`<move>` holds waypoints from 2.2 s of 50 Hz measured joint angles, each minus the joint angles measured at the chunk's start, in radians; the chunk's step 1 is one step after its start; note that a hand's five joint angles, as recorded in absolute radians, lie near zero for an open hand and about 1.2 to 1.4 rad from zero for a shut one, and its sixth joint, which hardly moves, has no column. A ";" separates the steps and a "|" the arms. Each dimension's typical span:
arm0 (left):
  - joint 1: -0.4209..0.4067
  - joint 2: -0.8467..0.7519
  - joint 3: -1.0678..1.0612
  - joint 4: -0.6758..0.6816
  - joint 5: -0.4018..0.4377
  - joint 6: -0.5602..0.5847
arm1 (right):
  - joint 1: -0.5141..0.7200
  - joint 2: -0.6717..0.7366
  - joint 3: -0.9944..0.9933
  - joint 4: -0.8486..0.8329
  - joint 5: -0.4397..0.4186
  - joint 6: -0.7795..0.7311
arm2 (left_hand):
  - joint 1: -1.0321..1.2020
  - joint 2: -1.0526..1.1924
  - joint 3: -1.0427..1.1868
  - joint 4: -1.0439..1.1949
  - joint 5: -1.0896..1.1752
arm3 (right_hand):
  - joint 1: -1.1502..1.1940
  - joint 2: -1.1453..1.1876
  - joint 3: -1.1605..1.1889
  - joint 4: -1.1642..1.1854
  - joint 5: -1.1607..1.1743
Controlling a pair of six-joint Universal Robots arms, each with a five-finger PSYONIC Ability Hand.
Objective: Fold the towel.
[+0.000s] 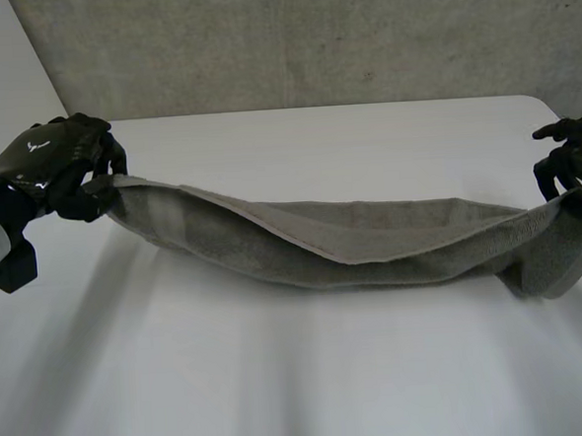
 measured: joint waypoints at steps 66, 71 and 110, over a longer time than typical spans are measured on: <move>-0.154 -0.810 0.557 0.210 -0.163 -0.007 | 0.373 0.830 -0.730 -0.360 0.384 0.136 | 0.000 0.004 0.000 0.000 0.000 | 0.000 0.000 0.000 0.000 0.000; -0.155 -0.828 0.570 0.224 -0.167 -0.007 | 0.377 0.848 -0.746 -0.387 0.398 0.136 | 0.000 0.004 0.000 0.000 0.000 | 0.000 0.000 0.000 0.000 0.000; -0.170 -0.769 0.530 0.258 -0.203 0.000 | 0.379 0.678 -0.642 -0.439 0.504 0.144 | -1.046 -1.048 0.000 0.000 -1.107 | -1.033 -1.060 0.000 0.000 -1.099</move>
